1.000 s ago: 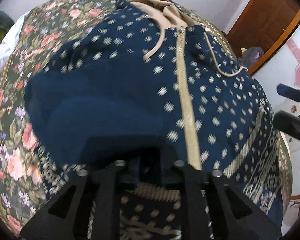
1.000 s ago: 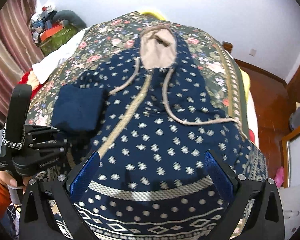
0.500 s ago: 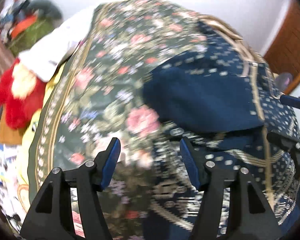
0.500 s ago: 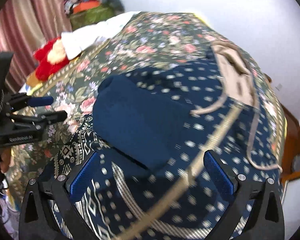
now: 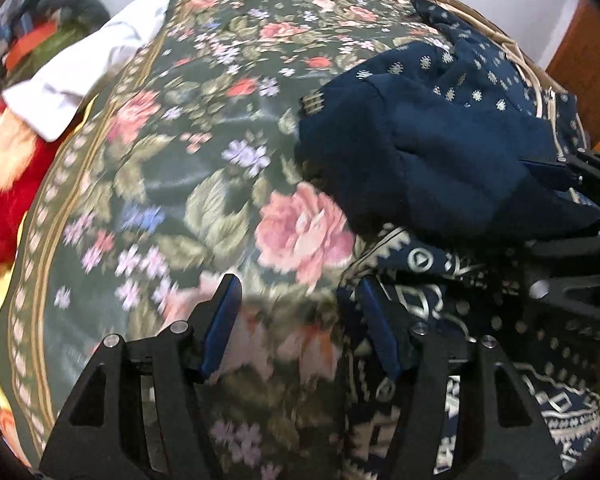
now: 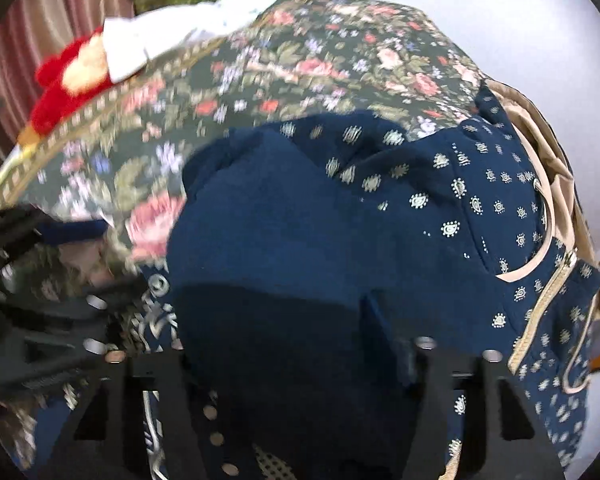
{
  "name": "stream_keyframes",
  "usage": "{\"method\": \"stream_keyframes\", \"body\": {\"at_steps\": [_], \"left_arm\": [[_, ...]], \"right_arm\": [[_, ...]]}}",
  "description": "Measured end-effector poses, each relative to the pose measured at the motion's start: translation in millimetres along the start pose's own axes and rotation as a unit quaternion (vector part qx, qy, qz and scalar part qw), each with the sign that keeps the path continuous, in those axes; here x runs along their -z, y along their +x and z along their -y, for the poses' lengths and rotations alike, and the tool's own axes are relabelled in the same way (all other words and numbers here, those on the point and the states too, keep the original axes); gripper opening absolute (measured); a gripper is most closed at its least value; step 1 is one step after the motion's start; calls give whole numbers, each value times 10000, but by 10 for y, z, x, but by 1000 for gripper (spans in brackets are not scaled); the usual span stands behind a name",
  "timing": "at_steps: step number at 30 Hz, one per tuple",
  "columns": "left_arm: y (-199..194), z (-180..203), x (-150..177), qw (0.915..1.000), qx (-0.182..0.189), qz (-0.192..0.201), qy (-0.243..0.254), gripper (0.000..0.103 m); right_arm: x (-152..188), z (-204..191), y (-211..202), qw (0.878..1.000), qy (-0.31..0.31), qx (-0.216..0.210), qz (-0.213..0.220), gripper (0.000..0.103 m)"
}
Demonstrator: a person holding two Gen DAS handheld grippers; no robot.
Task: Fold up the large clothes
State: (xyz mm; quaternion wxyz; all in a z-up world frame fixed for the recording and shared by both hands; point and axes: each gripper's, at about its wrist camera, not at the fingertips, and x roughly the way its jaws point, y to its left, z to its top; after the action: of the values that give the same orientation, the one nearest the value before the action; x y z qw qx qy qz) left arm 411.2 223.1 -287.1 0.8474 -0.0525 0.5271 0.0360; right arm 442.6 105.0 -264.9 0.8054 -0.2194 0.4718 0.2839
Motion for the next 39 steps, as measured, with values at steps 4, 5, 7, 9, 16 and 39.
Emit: {"method": "stream_keyframes", "body": {"at_steps": [4, 5, 7, 9, 16, 39], "left_arm": [[66, 81, -46, 9999, 52, 95, 67, 64], [74, 89, -61, 9999, 122, 92, 44, 64], [94, 112, -96, 9998, 173, 77, -25, 64], [119, 132, -115, 9999, 101, 80, -61, 64], [123, 56, -133, 9985, -163, 124, -500, 64], [24, 146, 65, 9917, -1043, 31, -749, 76]], "right_arm": [[-29, 126, -157, 9984, 436, -297, 216, 23], [-40, 156, -202, 9978, 521, -309, 270, 21], [-47, 243, -338, 9961, 703, -297, 446, 15], [-36, 350, -514, 9942, 834, -136, 667, 14], [164, 895, -1027, 9860, 1151, 514, 1093, 14], [1775, 2434, -1187, 9310, 3583, -618, 310, 15]]}}
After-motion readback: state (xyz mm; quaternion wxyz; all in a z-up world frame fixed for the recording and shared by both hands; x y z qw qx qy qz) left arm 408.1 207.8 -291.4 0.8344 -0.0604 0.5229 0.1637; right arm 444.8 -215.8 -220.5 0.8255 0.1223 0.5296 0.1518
